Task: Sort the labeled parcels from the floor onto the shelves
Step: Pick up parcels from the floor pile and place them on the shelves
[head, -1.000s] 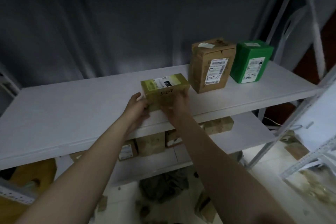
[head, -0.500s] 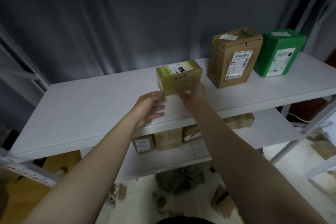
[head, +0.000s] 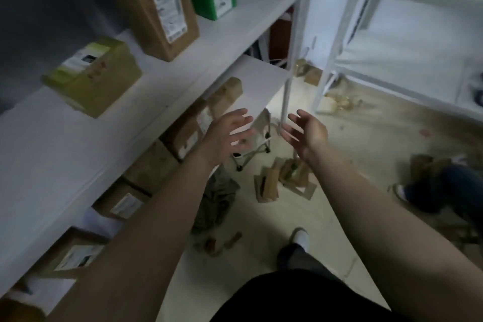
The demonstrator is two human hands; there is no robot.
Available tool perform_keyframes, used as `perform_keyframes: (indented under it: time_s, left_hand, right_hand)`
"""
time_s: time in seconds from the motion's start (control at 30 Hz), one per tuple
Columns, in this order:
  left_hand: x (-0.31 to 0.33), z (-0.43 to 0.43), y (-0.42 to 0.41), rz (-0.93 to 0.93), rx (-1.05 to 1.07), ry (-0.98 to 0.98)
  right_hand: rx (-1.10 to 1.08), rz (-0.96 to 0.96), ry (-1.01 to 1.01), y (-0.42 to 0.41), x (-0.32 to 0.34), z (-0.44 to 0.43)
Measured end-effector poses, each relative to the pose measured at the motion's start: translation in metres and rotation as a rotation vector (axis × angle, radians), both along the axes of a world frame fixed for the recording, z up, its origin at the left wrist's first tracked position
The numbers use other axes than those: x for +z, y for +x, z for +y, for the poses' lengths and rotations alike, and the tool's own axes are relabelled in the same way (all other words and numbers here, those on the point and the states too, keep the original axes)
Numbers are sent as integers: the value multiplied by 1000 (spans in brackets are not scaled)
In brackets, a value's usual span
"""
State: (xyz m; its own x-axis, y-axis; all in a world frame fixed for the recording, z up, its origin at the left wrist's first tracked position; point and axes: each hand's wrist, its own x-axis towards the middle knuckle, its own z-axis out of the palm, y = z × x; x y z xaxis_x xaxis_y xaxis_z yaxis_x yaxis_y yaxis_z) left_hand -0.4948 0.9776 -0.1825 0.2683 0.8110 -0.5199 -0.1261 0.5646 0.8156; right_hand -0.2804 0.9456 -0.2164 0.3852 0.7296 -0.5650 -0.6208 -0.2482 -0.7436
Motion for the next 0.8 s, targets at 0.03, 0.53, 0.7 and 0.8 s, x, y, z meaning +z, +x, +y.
perform_keyframes:
  time_s: [0.03, 0.53, 0.7, 0.8]
  left_hand:
    - [-10, -1, 22, 36, -45, -12]
    - [-241, 87, 272, 516, -368, -402]
    - [-324, 146, 311, 604, -288, -481]
    - [-387, 178, 331, 608, -285, -523]
  right_hand:
    - [-22, 11, -44, 22, -13, -13]
    - [-43, 233, -500, 270, -243, -9]
    - [62, 232, -648, 301, -315, 49]
    - [77, 237, -701, 308, -376, 84]
